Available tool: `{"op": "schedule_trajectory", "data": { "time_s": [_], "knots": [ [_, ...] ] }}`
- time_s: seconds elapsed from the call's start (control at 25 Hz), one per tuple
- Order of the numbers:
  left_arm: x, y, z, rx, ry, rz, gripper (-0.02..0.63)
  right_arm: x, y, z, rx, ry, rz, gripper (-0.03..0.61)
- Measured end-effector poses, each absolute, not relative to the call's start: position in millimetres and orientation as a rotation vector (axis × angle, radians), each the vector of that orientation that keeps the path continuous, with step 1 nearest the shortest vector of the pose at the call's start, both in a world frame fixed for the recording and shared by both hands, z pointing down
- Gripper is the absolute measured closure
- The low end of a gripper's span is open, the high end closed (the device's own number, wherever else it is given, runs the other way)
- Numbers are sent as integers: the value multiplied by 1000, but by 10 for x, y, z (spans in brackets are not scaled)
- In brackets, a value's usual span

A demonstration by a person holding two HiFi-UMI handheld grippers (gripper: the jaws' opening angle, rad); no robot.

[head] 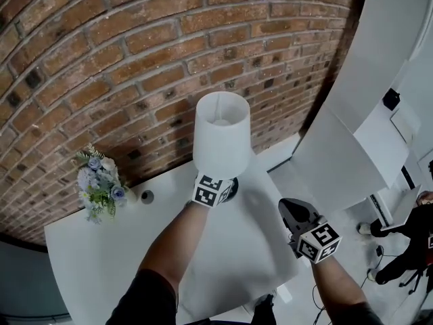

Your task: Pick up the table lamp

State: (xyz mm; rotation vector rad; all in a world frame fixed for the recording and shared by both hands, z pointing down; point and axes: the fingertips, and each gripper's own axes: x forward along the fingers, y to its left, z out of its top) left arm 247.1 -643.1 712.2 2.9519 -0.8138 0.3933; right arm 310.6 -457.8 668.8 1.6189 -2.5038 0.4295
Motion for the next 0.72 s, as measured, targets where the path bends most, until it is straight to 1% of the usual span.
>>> {"op": "schedule_trajectory", "data": {
  "time_s": [0.24,0.72],
  "knots": [
    [2254,-6280,6859,2944,-793,413,514,2946,-4590,6420,1614,-2515,383,584],
    [1806,-6074,6026,2934,-805,436,514,2800,-4697,5759,1668,-2501,345,584]
  ]
}}
